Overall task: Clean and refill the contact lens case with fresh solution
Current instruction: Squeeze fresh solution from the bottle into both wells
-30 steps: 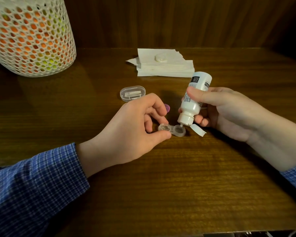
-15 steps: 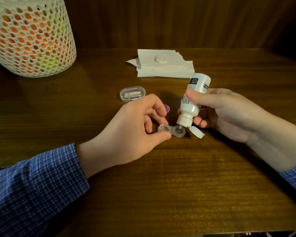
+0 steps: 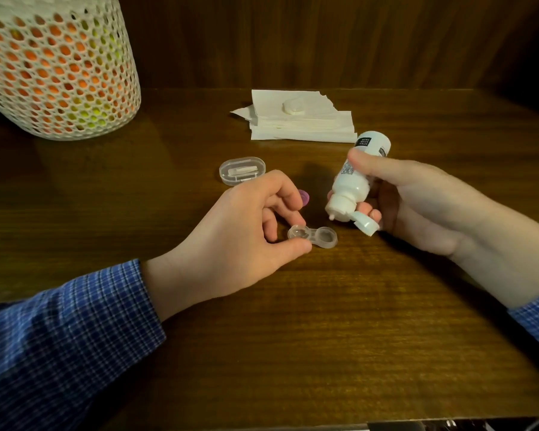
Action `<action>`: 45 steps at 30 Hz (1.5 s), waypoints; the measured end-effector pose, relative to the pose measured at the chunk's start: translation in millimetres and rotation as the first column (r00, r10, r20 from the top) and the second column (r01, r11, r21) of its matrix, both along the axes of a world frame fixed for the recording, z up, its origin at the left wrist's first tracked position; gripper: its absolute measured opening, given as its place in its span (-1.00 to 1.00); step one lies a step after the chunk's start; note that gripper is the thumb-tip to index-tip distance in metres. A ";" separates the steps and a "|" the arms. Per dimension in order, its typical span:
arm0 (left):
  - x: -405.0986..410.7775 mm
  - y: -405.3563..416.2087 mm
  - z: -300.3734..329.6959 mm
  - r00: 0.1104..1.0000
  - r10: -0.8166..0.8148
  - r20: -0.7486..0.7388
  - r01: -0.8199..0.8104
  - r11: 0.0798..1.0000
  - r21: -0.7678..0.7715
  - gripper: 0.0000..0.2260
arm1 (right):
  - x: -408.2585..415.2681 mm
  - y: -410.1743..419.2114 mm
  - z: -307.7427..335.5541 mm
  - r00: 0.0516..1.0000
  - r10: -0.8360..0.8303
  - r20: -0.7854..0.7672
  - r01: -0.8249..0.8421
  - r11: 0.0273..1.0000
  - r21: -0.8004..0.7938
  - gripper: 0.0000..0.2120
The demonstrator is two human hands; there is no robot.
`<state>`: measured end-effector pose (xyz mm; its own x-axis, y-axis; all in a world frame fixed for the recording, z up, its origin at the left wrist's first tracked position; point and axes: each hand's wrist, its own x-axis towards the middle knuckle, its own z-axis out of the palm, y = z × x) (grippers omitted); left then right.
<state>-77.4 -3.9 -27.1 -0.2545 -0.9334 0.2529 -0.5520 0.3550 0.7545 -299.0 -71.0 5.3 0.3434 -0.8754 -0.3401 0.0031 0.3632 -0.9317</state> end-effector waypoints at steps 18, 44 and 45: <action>-2.6 22.8 10.0 0.991 0.023 0.134 -0.015 0.998 -0.063 -0.50 | -9.9 -4.0 6.9 0.983 -0.089 0.159 0.059 0.981 0.185 -0.56; -30.4 3.1 16.6 0.951 -0.133 0.280 0.145 0.989 -0.020 -0.27 | -19.8 -9.6 8.1 0.978 -0.137 0.158 0.106 0.976 0.192 -0.66; -30.8 2.7 16.6 0.953 -0.129 0.274 0.141 0.990 -0.025 -0.27 | -19.7 -9.6 7.9 0.978 -0.135 0.156 0.105 0.976 0.190 -0.67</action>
